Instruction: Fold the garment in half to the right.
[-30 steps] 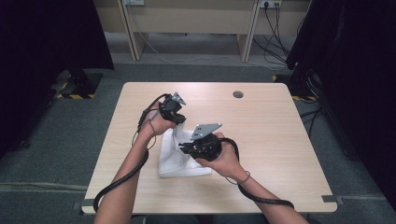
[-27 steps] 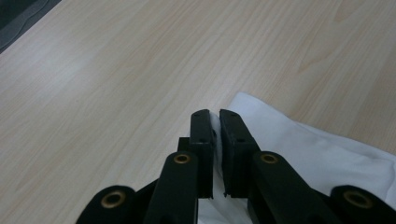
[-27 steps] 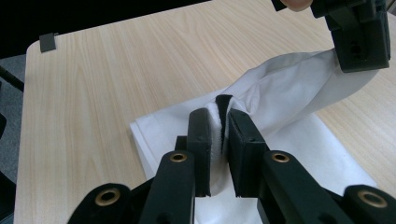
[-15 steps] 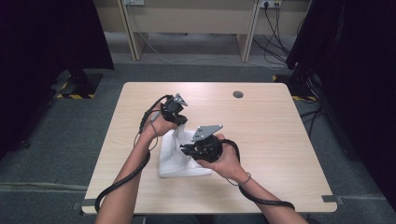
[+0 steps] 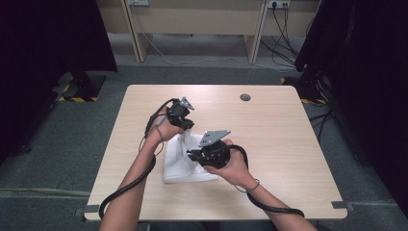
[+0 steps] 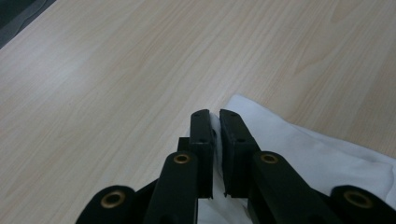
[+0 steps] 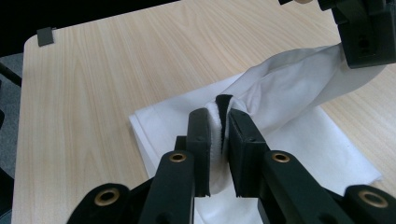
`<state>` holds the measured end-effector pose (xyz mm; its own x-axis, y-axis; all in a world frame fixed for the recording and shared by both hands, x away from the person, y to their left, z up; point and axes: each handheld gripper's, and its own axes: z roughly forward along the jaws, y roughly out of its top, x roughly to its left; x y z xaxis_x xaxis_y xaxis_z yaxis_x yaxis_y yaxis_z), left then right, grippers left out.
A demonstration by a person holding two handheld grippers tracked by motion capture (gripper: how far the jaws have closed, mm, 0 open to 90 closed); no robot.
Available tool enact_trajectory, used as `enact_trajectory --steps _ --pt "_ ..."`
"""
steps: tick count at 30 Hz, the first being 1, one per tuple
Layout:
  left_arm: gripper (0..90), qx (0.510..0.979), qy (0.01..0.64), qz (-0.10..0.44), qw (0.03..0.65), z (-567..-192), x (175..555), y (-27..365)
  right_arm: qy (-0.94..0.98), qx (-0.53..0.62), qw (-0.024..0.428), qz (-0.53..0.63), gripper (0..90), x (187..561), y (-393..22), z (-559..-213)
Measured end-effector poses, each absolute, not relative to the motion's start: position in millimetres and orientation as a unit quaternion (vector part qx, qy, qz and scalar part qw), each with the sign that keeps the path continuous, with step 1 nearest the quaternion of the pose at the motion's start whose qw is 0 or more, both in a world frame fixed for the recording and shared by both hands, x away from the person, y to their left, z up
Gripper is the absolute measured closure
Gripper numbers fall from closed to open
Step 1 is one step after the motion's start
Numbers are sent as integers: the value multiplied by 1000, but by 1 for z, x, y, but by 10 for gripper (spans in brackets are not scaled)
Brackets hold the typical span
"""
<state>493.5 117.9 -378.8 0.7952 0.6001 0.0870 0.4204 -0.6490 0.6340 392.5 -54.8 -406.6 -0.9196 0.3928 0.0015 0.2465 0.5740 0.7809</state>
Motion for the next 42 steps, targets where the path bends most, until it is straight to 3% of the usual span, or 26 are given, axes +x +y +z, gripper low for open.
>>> enact_trajectory --steps 42 --pt "833 895 285 142 312 -388 493 111 885 189 81 418 797 391 -60 -419"
